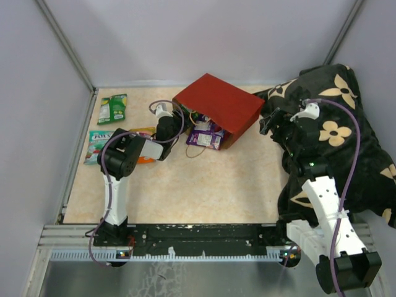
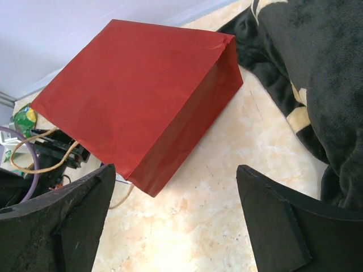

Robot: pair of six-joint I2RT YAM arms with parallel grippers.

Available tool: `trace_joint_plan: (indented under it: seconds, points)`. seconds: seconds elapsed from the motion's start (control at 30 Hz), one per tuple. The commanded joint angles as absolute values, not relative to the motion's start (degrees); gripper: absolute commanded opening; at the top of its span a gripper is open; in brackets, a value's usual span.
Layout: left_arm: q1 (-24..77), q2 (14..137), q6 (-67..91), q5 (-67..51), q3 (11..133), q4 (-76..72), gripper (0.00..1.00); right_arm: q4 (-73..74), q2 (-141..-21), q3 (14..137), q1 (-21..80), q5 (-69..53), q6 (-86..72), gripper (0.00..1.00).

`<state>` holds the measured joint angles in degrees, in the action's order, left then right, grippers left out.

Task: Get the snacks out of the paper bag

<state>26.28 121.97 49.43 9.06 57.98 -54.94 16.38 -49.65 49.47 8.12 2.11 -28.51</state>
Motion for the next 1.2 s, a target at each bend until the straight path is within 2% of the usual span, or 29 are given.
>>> trace_joint_plan:
  seconds: [0.0, 0.07, 0.37, 0.53, 0.63, 0.87, 1.17]
  points:
    - [26.49, 123.19, 48.24, 12.24, 60.82, -52.55, 0.62, 14.84, -48.29, 49.67, 8.02, 3.08, -26.7, 0.89]
    - [26.48, 123.36, 47.72, 12.37, 61.57, -51.96, 0.61, 14.45, -48.54, 49.49, 8.03, 2.59, -26.66, 0.89]
    - [26.37, 125.34, 45.02, 10.72, 66.52, -47.99, 0.39, 14.4, -48.6, 49.04, 8.03, 2.0, -26.16, 0.89]
    - [26.18, 124.11, 42.54, 9.45, 66.75, -46.6, 0.21, 14.38, -47.99, 48.57, 8.06, 2.74, -25.26, 0.89]
    - [26.19, 121.39, 41.12, 9.81, 63.5, -46.73, 0.01, 14.38, -47.84, 48.57, 8.05, 2.9, -25.1, 0.89]
    - [26.17, 113.66, 38.18, 8.28, 55.34, -48.29, 0.0, 13.66, -47.72, 47.97, 8.0, 2.7, -25.36, 0.89]
    - [26.27, 103.39, 35.51, -0.5, 47.45, -46.9, 0.0, 13.41, -47.47, 48.03, 8.06, 2.55, -26.05, 0.89]
